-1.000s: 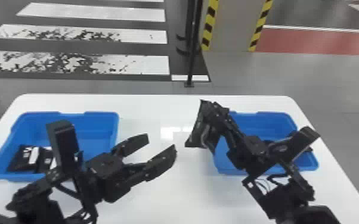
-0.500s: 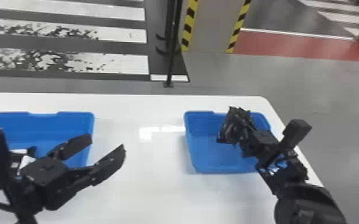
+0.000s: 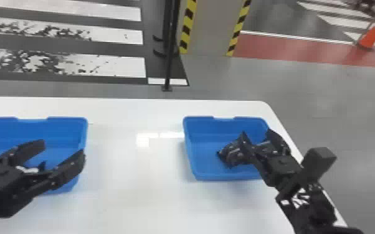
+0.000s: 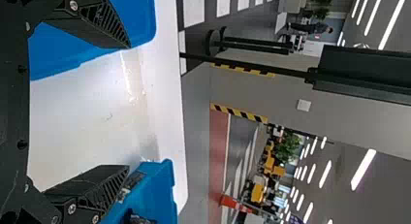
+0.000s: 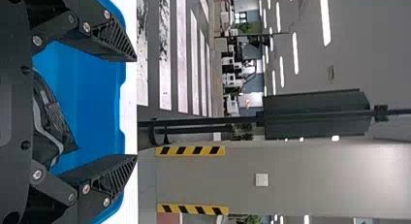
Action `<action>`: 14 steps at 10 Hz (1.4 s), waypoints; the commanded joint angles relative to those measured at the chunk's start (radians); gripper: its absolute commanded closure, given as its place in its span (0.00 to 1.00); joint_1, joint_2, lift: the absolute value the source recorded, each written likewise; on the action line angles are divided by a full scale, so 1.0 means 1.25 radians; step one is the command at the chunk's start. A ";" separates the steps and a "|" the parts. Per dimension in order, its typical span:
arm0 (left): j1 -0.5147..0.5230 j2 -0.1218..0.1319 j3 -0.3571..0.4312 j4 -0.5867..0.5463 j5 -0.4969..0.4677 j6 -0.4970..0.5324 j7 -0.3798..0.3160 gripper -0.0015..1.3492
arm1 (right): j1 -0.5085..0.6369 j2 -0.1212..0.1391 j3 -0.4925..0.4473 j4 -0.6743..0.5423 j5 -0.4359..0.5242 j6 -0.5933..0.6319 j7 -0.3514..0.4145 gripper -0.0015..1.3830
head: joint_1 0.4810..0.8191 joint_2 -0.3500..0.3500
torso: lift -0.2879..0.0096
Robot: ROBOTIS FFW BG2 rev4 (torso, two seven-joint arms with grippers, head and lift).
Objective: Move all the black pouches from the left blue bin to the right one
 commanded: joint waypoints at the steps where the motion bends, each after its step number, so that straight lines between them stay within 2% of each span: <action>1: -0.012 0.007 0.031 0.002 -0.057 0.046 0.000 0.12 | 0.126 0.020 0.034 -0.138 0.038 -0.039 -0.009 0.09 | 0.63 0.25 | 0.50; 2: -0.022 0.009 0.042 0.008 -0.084 0.072 0.001 0.12 | 0.189 0.028 0.047 -0.204 0.059 -0.056 -0.009 0.10 | 0.63 0.29 | 0.50; 4: -0.042 0.008 0.063 0.008 -0.152 0.127 0.017 0.12 | 0.267 0.042 0.079 -0.285 0.059 -0.068 -0.010 0.10 | 0.63 0.44 | 0.50; 7: -0.077 0.004 0.093 0.043 -0.203 0.219 0.042 0.12 | 0.308 0.050 0.101 -0.302 0.043 -0.066 -0.009 0.10 | 0.63 0.63 | 0.50; 9: -0.103 0.004 0.092 0.070 -0.218 0.250 0.060 0.12 | 0.304 0.050 0.102 -0.297 0.031 -0.064 -0.008 0.10 | 0.63 0.69 | 0.50; 14: -0.205 0.003 0.076 0.220 -0.216 0.290 0.081 0.12 | 0.287 0.049 0.110 -0.277 0.019 -0.056 0.002 0.10 | 0.63 0.73 | 0.50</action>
